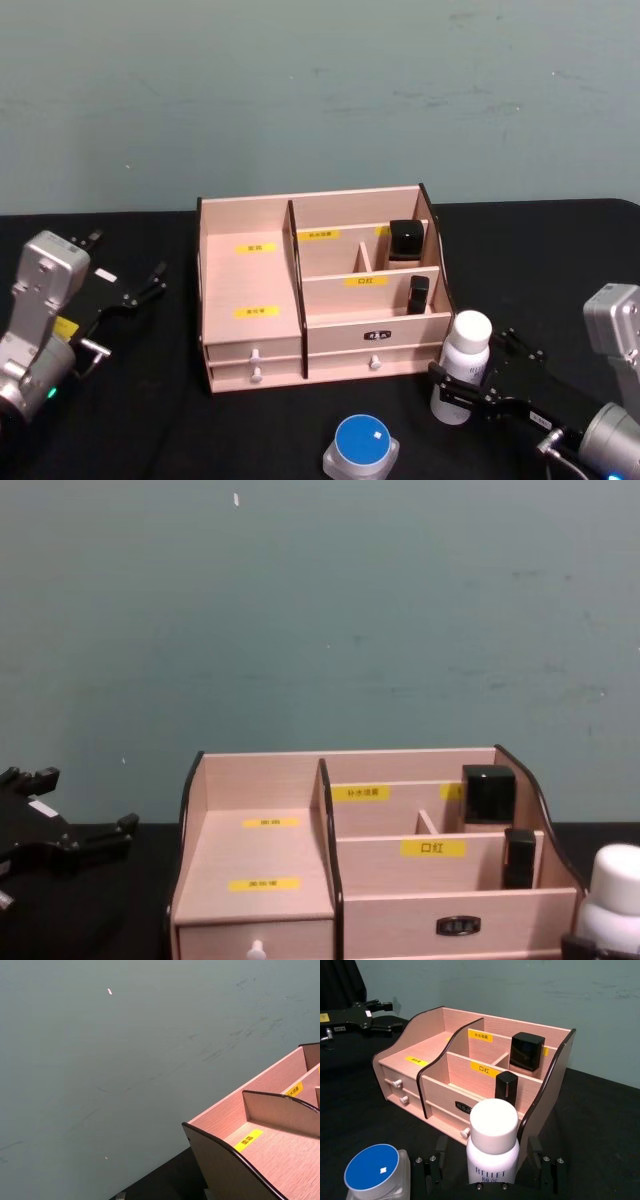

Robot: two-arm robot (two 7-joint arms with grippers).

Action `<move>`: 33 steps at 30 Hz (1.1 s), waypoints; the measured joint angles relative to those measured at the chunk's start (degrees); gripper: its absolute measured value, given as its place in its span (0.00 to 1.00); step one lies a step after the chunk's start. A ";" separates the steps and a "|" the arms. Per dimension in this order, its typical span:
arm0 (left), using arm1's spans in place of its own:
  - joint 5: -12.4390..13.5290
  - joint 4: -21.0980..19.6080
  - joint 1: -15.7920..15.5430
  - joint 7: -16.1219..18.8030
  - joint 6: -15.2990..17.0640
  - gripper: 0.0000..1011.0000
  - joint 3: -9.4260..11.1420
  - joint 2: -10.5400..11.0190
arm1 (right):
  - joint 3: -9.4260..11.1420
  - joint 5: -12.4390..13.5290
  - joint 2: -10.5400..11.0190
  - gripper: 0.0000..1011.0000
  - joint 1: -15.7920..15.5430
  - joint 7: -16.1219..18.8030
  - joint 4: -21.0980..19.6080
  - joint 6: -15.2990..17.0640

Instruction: Pick up the facial cleanser and watermelon frost from the table and place them into the tiered storage box.

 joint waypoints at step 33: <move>0.00 0.00 0.00 0.00 0.00 1.00 0.00 0.00 | -0.66 -1.12 -2.05 0.78 2.91 1.90 3.59 -1.16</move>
